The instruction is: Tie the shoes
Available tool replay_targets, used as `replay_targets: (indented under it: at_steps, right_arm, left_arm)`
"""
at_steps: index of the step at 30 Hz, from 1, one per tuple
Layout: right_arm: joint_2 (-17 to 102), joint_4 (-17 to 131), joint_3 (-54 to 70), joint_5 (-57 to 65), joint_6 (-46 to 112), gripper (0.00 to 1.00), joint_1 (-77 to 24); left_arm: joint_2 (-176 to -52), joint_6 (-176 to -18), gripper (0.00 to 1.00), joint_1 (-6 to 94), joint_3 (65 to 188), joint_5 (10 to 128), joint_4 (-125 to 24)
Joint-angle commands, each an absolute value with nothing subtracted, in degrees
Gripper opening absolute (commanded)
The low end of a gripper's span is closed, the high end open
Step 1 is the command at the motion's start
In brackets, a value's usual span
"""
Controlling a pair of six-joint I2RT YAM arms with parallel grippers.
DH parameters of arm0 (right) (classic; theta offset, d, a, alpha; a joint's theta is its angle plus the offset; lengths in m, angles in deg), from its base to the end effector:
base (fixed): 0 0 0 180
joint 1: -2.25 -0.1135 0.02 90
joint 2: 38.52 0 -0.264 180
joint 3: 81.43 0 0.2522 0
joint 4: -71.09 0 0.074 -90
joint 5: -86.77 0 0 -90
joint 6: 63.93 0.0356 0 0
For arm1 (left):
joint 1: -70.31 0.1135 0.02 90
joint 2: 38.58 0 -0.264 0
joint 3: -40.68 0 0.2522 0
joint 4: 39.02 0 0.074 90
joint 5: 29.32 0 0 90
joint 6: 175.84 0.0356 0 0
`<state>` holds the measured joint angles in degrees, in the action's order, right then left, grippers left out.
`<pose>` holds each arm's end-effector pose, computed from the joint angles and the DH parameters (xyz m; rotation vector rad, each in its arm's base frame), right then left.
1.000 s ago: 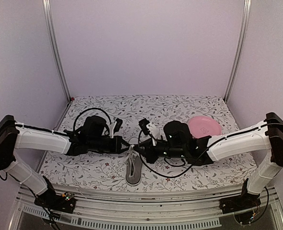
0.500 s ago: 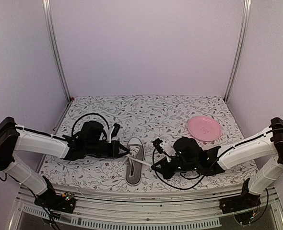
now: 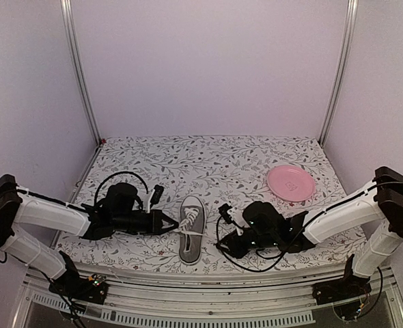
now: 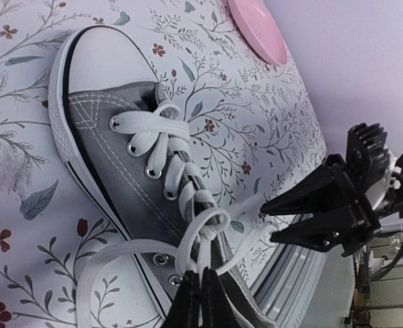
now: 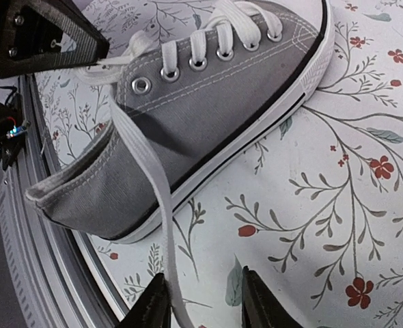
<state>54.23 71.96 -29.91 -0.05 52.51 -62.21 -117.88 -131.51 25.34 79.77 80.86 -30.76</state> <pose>0.1301 0.2768 0.1400 -0.8234 2.2940 0.8507 0.1715 -0.1887 0.1533 0.2197 2.3736 -1.2328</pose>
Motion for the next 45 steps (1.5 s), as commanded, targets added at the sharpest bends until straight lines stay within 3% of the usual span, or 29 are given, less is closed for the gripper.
replay_targets:
  at_steps: [1, 8, 12, 21, 28, 45]
  right_arm:
    - [55.8, 77.3, -28.0, 4.2, 48.9, 0.45, -62.3]
    - [60.5, 78.7, -23.4, 5.1, 45.2, 0.63, -61.5]
    - [62.8, 80.0, -22.4, 7.0, 43.5, 0.65, -61.0]
    - [67.1, 82.5, -20.9, 12.5, 42.2, 0.43, -61.0]
    - [66.1, 81.9, -21.1, 7.9, 45.4, 0.03, -59.4]
    - [59.7, 77.3, -19.9, 5.9, 49.2, 0.02, -53.8]
  left_arm:
    - [-116.6, -131.7, 0.0, 25.8, 79.2, 81.9, -28.5]
    - [-116.2, -131.6, 0.0, 25.5, 79.4, 81.9, -28.7]
    - [-116.2, -131.6, 0.0, 25.5, 79.5, 81.9, -28.7]
    - [-116.3, -131.5, 0.0, 25.4, 79.6, 81.9, -28.7]
    - [-116.1, -131.3, 0.0, 25.1, 79.5, 82.3, -28.4]
    - [-120.0, -131.8, 0.0, 19.9, 77.3, 82.2, -25.0]
